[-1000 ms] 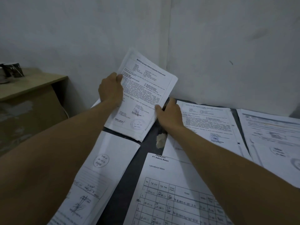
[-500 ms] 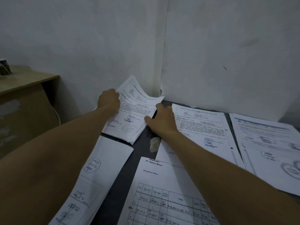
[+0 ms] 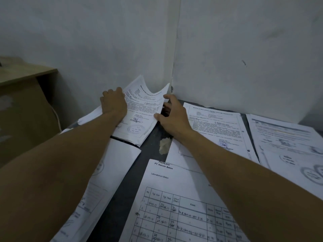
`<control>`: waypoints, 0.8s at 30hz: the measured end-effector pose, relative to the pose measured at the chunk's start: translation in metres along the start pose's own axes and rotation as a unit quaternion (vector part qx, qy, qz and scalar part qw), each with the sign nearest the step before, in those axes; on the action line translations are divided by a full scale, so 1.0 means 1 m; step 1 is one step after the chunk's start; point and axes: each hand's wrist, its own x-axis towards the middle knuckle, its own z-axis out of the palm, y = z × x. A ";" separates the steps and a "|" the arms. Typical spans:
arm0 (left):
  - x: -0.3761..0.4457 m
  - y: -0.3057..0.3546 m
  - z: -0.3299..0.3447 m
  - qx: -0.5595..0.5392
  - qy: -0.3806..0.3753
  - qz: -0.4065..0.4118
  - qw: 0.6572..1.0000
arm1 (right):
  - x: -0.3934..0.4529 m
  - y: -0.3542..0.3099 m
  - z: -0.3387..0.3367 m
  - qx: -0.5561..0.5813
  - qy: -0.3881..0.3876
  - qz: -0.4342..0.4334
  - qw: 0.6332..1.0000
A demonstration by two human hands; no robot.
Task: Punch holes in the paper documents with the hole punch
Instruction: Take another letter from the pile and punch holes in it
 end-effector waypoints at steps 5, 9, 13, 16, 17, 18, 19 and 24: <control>0.001 -0.001 0.002 -0.012 0.018 0.013 1.000 | 0.001 -0.007 -0.008 0.060 0.022 0.056 0.996; 0.000 -0.003 0.004 -0.014 0.026 0.021 0.999 | 0.021 -0.017 -0.008 0.059 0.026 0.142 0.988; 0.000 -0.003 0.003 -0.022 0.031 0.021 0.999 | 0.050 -0.031 -0.001 0.093 0.039 0.229 0.968; 0.000 -0.004 0.003 -0.019 0.030 0.019 0.999 | 0.060 -0.038 0.006 0.099 0.015 0.263 0.960; 0.000 -0.004 0.003 -0.019 0.030 0.018 0.999 | 0.059 -0.039 0.007 0.065 0.014 0.253 0.965; 0.000 -0.004 0.002 -0.017 0.028 0.018 0.999 | 0.056 -0.038 0.006 0.011 0.023 0.223 0.974; 0.001 -0.004 0.002 -0.015 0.027 0.019 0.999 | 0.051 -0.035 0.005 -0.033 0.038 0.180 0.982; 0.003 -0.003 0.005 -0.021 0.026 0.012 0.999 | 0.035 -0.017 0.005 -0.055 0.033 0.055 0.996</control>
